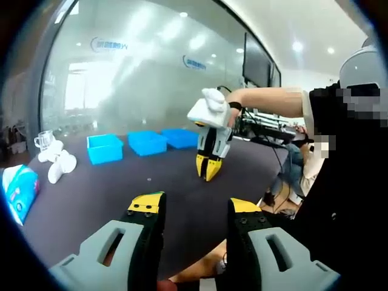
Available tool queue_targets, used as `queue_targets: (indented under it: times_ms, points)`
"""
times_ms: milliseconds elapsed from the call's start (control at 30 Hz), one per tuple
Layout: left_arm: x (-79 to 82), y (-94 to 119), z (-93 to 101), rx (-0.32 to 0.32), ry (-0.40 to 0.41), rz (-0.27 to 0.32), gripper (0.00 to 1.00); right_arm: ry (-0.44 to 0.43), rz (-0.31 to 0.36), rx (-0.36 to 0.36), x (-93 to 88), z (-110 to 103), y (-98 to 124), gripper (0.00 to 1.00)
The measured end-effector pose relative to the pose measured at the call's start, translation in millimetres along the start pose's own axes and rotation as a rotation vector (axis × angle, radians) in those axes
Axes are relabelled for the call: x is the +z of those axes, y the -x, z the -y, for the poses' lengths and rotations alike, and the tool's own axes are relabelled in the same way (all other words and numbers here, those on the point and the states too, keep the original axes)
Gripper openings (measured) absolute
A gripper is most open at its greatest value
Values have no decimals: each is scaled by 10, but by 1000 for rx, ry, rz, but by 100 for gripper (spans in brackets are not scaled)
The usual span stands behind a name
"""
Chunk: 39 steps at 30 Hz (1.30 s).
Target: Sort the screws, nuts, and washers into the corresponding bins
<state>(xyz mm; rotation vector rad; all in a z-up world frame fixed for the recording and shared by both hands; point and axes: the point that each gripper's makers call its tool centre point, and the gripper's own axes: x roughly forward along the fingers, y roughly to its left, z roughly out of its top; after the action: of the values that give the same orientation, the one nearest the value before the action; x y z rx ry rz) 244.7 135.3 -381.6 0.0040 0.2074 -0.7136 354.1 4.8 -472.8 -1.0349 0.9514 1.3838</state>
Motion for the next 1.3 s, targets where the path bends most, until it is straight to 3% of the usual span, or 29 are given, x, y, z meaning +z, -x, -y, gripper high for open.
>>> queue_targets:
  times_ms: [100, 400, 567, 767, 867, 1300]
  points:
    - [8, 9, 1, 1, 3, 5, 38, 5, -6, 13, 3, -57, -3, 2]
    - [23, 30, -1, 5, 3, 10, 38, 6, 6, 3, -10, -89, 30, 2]
    - [49, 28, -19, 10, 1, 16, 38, -24, 77, -16, 18, -133, 151, 2]
    - [88, 26, -71, 21, 9, 31, 38, -126, 291, -105, 155, -83, 428, 2]
    - [106, 24, -89, 24, 10, 37, 38, -184, 413, -185, 188, -36, 615, 2]
    - [251, 16, -169, 50, -1, 77, 38, -420, 860, -551, 60, -60, 1230, 2]
